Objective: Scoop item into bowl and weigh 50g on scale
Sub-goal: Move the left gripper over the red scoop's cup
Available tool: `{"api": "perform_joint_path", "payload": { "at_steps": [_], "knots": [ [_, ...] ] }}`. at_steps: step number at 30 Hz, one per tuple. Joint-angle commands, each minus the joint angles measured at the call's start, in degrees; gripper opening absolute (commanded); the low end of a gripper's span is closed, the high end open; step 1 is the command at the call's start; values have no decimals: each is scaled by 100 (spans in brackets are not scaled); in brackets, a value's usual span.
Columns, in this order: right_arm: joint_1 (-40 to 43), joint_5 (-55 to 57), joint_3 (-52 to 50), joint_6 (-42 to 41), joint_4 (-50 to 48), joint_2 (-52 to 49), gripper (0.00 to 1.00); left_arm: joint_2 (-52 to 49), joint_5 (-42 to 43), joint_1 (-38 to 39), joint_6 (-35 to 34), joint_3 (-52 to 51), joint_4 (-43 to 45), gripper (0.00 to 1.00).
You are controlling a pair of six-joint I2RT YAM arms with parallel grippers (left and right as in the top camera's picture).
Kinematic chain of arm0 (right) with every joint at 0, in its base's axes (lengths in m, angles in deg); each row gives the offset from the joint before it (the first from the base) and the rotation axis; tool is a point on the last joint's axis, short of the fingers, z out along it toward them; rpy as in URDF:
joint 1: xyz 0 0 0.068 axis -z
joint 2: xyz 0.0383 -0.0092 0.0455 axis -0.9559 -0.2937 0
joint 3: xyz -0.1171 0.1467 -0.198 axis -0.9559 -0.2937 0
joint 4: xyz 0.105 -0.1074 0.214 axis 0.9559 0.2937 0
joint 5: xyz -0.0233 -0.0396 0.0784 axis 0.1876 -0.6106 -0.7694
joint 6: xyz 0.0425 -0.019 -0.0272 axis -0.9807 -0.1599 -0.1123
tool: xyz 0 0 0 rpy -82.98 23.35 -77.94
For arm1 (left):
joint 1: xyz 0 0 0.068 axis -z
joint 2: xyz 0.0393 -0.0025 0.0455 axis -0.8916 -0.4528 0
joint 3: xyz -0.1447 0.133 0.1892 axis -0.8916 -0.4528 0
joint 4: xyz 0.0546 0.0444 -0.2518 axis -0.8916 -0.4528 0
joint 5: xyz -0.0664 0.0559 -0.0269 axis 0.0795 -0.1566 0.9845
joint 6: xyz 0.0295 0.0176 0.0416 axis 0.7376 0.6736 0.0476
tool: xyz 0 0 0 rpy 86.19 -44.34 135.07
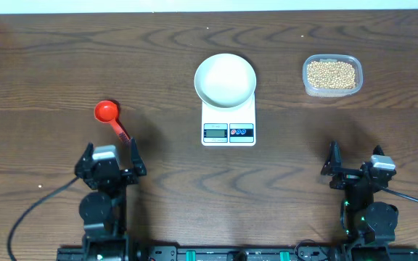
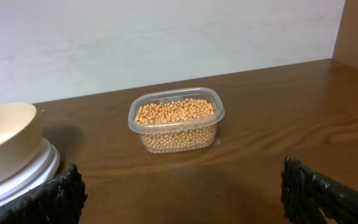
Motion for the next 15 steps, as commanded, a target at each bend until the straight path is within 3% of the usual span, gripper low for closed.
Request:
{"api": "perform_joint_path", "payload": {
  "at_steps": [1, 9, 15],
  "knots": [
    [20, 66, -9, 35, 13, -7, 99, -739, -52, -31, 105, 695, 52, 96],
    [20, 66, -9, 35, 13, -7, 99, -2874, 179, -31, 81, 2498, -282, 96],
    [20, 66, -9, 35, 13, -9, 99, -4605, 376, -122, 81, 4124, -1307, 96]
  ]
}}
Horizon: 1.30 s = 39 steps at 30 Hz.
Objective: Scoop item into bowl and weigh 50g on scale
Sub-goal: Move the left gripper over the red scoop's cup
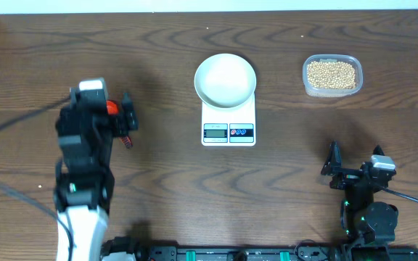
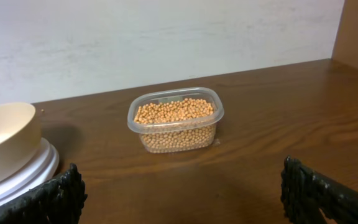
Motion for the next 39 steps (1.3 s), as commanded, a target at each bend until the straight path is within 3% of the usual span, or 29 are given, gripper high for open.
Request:
{"api": "perform_joint_path", "payload": {
  "at_steps": [1, 8, 11, 17, 26, 32, 35, 39],
  "knots": [
    [20, 52, -9, 35, 15, 2, 99, -953, 372, -188, 81, 977, -485, 96],
    [20, 52, -9, 35, 15, 2, 99, -2553, 2350, -1106, 33, 2452, -1637, 96],
    [20, 50, -9, 35, 15, 2, 99, -3021, 2756, -1436, 35, 2671, -1923, 96],
    [20, 50, -9, 35, 15, 2, 99, -3517, 2756, -1679, 33, 2669, -2149, 96],
    [20, 52, -9, 35, 15, 2, 99, -3563, 2758, -1683, 31, 2669, -2907, 96],
    [20, 50, -9, 35, 15, 2, 99, -3563, 2719, -1685, 2, 2669, -2911, 96],
    [20, 52, -9, 35, 15, 2, 99, -3563, 1655, -1685, -837, 2702, -2809, 96],
    [20, 50, -9, 35, 15, 0, 99, -3602, 557, -1685, -940, 2953, -2962, 96]
  ]
}}
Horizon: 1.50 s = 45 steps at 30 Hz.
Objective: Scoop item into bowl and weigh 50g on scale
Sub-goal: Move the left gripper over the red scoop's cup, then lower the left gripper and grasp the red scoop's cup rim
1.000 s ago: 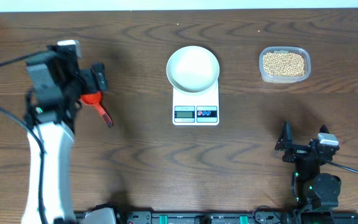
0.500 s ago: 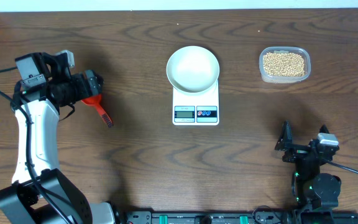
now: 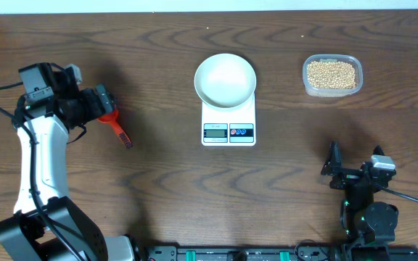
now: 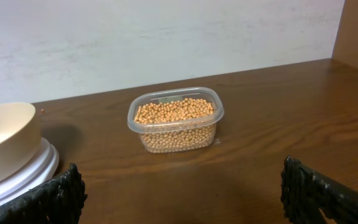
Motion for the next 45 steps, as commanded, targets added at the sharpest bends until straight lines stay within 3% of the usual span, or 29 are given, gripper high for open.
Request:
{"api": "perform_joint_path", "payload": {
  "at_steps": [1, 9, 14, 20, 27, 45],
  "knots": [
    [20, 48, -9, 35, 15, 0, 99, -50, -1325, -20, -361, 428, -153, 96],
    [20, 48, -9, 35, 15, 0, 99, -619, -1554, -17, -332, 675, -415, 96],
    [20, 50, -9, 35, 15, 2, 99, -1147, -1410, -13, 33, 675, -393, 95],
    [20, 48, -9, 35, 15, 0, 99, -1478, -1410, -13, 9, 673, -170, 67],
    [20, 48, -9, 35, 15, 0, 99, -1681, -1408, -4, -210, 671, 125, 58],
    [20, 50, -9, 35, 17, 0, 99, -2264, -1410, 236, -247, 662, 651, 53]
  ]
}}
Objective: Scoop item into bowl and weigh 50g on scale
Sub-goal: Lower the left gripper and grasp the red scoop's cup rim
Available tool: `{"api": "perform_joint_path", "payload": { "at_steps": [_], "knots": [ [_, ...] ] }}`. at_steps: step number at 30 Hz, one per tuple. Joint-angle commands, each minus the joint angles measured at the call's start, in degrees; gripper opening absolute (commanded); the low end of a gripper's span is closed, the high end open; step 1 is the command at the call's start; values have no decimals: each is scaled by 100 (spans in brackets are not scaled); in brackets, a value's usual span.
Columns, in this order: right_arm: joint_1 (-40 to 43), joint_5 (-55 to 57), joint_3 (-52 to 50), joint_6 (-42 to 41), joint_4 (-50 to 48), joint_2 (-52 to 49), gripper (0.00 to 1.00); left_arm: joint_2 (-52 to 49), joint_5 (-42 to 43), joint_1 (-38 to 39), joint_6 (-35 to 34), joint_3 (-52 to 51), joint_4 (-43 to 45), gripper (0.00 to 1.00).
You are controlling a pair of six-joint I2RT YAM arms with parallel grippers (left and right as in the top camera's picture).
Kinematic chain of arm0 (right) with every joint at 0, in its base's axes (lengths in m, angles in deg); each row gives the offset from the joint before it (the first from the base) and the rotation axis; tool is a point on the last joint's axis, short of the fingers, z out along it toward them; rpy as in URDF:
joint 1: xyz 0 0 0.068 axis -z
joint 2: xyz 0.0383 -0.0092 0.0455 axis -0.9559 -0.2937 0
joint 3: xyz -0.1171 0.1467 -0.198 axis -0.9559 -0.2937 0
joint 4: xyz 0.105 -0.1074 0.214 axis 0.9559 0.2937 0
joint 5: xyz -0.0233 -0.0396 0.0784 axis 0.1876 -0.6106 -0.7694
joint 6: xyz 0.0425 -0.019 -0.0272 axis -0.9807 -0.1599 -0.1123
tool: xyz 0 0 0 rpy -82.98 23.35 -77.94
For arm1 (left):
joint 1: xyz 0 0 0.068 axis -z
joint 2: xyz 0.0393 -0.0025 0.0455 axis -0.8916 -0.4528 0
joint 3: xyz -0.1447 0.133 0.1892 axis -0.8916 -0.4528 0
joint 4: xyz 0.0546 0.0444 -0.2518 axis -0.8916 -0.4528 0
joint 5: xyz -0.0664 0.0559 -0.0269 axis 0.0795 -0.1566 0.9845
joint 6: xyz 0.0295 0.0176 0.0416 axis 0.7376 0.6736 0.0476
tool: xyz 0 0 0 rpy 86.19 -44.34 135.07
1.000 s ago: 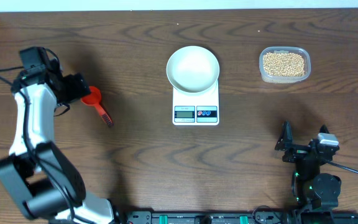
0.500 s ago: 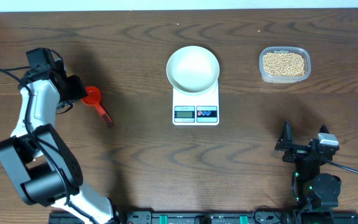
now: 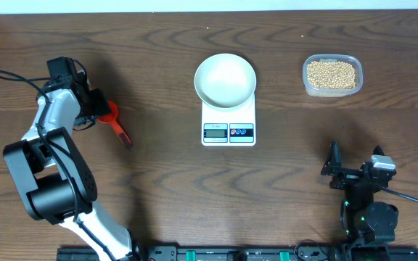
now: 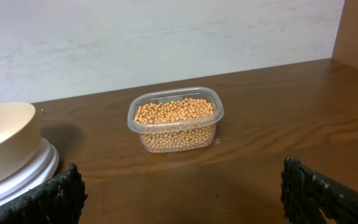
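Note:
A red scoop [image 3: 112, 113] lies on the table at the left, its handle [image 3: 123, 135] pointing toward the front. My left gripper [image 3: 94, 109] sits right at the scoop's round end and covers part of it; its jaws are too dark and small to read. A white bowl [image 3: 226, 78] stands on the white scale [image 3: 228, 131] in the middle. At the back right is a clear tub of beans [image 3: 332, 75], also in the right wrist view [image 4: 175, 119]. My right gripper [image 4: 185, 199] rests open near the front edge, holding nothing.
In the right wrist view the bowl [image 4: 2, 140] on the scale [image 4: 23, 177] sits at the left edge. A pale wall runs behind the table. The left arm's elbow [image 3: 49, 185] bulks over the front left of the table.
The left arm's posture changed: its wrist sits a little further right and its elbow now hangs over the front left. The gripper stays at the scoop's round end. Scoop and right arm are unmoved.
First both arms rested at the front edge, the scoop lying just beyond the left gripper. Then the left arm stood over the scoop. After that it reached in from the far left with its gripper at the scoop's round end, where it remains.

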Motion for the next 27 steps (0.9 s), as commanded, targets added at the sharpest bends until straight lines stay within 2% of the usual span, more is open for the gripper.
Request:
{"api": "perform_joint_path", "payload": {
  "at_steps": [1, 16, 24, 27],
  "knots": [
    [20, 48, -9, 35, 15, 2, 99, -46, -76, -2, -31, 13, 59, 52],
    [20, 48, -9, 35, 15, 0, 99, -286, -76, -2, -31, -66, 238, 51],
    [20, 48, -9, 35, 15, 0, 99, -402, -74, -4, -31, -63, 258, 36],
    [20, 48, -9, 35, 15, 0, 99, -402, -74, -2, -31, -66, 256, 23]
  ]
}}
